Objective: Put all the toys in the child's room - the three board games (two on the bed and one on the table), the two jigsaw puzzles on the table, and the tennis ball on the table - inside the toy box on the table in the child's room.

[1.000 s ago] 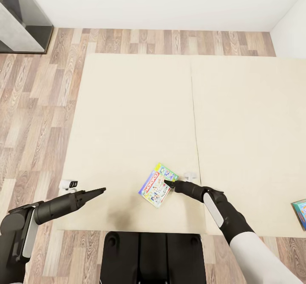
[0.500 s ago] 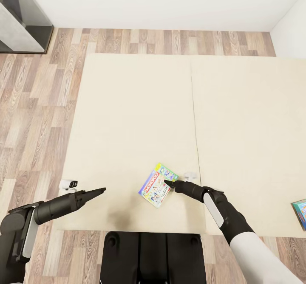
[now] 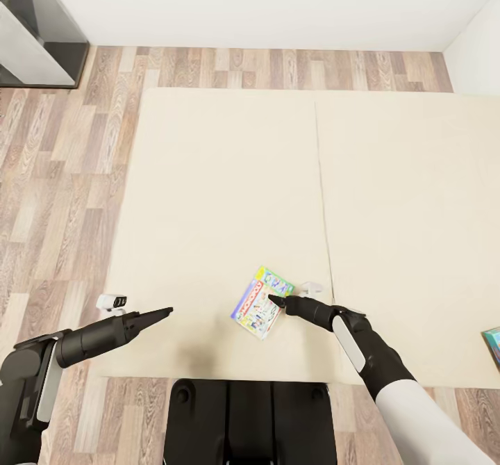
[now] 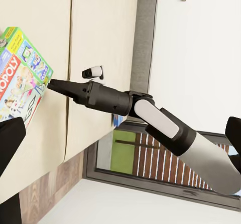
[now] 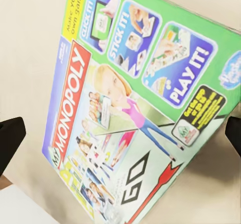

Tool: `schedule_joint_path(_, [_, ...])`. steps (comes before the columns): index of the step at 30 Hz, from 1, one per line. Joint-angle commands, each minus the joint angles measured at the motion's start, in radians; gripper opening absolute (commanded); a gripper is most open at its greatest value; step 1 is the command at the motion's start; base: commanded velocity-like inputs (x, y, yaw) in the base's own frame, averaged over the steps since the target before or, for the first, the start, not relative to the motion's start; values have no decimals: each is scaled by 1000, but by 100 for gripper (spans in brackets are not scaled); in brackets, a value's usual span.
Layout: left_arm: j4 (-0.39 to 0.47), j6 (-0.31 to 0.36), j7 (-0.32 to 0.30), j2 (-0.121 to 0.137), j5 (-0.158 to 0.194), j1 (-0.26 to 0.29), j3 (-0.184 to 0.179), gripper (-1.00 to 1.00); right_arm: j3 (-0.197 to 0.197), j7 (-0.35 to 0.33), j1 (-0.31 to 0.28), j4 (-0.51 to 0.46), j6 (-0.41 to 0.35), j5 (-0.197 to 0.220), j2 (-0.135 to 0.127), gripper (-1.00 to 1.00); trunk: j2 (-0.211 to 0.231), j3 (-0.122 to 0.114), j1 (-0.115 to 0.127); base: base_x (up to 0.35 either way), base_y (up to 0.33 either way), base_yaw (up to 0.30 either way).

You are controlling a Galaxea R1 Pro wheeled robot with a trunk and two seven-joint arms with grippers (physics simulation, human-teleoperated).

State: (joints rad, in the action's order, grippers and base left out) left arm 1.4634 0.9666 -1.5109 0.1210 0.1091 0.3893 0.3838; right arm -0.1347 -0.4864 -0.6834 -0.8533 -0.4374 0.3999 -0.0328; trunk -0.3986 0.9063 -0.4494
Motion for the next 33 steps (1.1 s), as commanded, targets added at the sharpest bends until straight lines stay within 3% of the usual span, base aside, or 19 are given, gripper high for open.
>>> schedule_joint_path(1, [0,11,-4,0,0,0,0,100,-2,2,0,-1,-6,8,-1,100,-1,1,-1,0,56,0])
schedule_joint_path(33, [0,11,-4,0,-2,0,1,100,-2,2,1,-1,-6,8,0,100,-1,1,-1,0,30,0])
